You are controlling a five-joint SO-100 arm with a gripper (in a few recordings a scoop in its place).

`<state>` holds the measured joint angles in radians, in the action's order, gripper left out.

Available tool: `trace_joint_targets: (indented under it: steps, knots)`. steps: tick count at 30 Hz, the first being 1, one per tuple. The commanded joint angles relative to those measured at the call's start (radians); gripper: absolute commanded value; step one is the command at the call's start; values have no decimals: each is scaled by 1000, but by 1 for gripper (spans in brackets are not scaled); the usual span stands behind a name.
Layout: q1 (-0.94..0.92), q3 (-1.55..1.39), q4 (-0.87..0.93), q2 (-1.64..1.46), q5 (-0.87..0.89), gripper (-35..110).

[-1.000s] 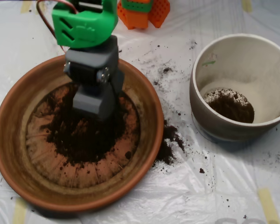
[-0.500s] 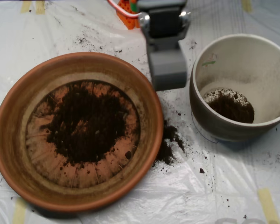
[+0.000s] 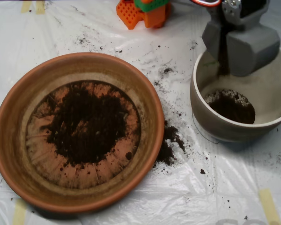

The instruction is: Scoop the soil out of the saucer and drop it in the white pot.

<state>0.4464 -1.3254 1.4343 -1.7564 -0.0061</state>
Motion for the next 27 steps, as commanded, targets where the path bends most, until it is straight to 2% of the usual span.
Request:
trace_joint_targets:
  steps: [1,12,18,27]
  knots:
    - [15,-5,-25,-43,15,40]
    - [8,-41,-28,-64,-3,39]
    - [-17,2,-37,-69,51,39]
    - [-153,97,-23,-63,112,37]
